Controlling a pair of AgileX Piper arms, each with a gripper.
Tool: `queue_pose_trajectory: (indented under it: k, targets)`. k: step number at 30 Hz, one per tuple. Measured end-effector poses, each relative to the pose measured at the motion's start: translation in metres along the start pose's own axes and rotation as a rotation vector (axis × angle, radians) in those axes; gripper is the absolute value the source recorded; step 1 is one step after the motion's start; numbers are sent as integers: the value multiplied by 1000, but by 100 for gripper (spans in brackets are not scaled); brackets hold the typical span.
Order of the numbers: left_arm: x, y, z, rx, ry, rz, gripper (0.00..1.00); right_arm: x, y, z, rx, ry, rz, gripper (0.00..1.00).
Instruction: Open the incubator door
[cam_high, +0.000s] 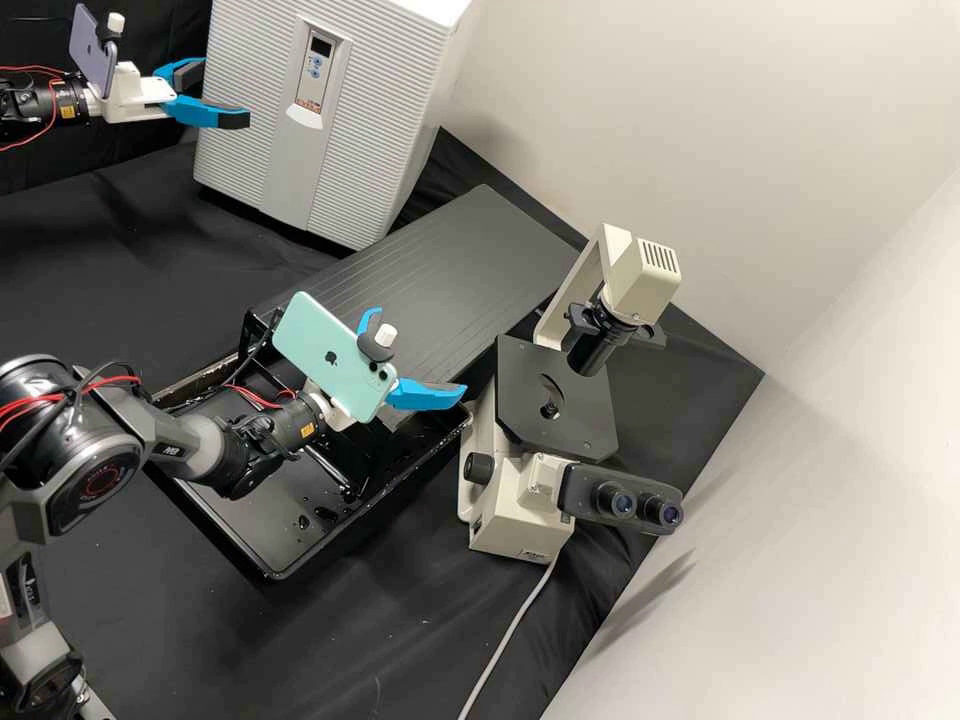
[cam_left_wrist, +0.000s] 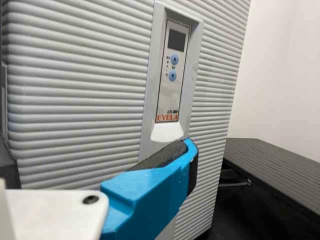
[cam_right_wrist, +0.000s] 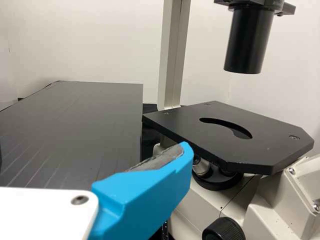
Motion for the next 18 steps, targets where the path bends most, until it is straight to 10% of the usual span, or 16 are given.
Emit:
queue_pose_trajectory:
  k: [18]
  targets:
    - [0,2,2,-6,-1,6,100,0,0,0,0,0,0,100]
